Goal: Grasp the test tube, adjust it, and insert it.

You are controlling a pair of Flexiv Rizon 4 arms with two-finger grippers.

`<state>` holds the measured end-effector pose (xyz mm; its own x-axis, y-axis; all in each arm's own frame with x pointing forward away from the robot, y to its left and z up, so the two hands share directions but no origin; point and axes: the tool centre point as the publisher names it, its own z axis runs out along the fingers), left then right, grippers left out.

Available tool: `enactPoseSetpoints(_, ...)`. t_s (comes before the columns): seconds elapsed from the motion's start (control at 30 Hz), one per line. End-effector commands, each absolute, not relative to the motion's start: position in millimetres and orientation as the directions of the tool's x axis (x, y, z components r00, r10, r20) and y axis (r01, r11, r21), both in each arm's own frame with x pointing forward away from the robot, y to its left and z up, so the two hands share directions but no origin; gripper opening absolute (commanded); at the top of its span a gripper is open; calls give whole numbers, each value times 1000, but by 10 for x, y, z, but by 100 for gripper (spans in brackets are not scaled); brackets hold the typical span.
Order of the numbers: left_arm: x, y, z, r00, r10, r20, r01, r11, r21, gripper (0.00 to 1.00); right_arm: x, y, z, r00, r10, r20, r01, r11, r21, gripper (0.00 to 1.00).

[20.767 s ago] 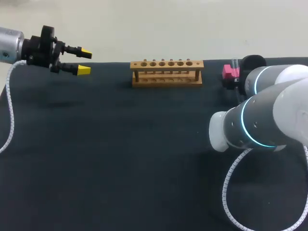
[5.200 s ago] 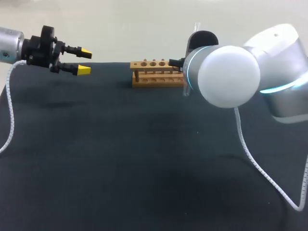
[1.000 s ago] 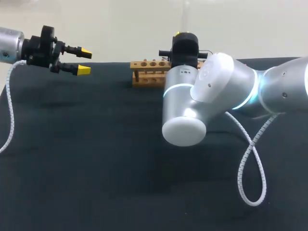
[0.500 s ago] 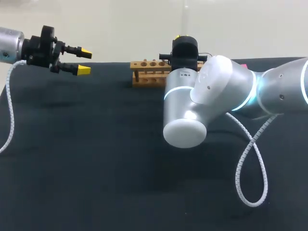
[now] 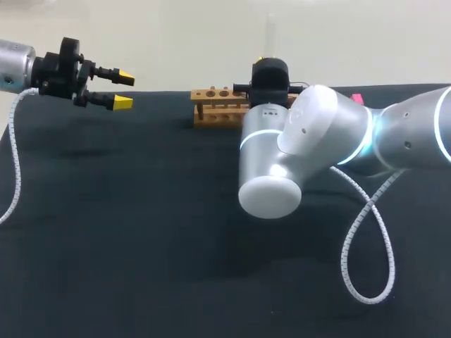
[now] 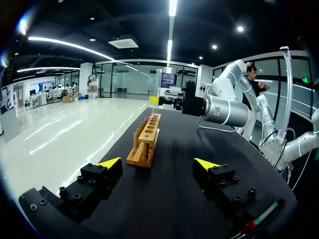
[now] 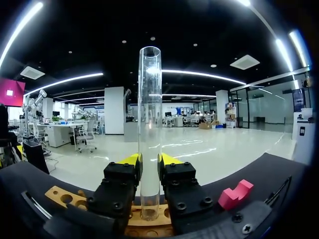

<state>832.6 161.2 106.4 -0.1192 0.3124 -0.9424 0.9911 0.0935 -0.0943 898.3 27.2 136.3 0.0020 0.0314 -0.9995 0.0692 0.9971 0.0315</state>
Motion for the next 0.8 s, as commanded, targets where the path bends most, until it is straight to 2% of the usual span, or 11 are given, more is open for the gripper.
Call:
enactPoseSetpoints(0.03,8355,1619,1056,-118,312,-943,992,87,-95,100,9011,280,1316,-1,32,-999,68,997,32,0)
enactPoseSetpoints(0.8,8355,1619,1056,-118,312,-943,992,87,-95,100,8961,354,994,-51,51,-997,70,996,48,0)
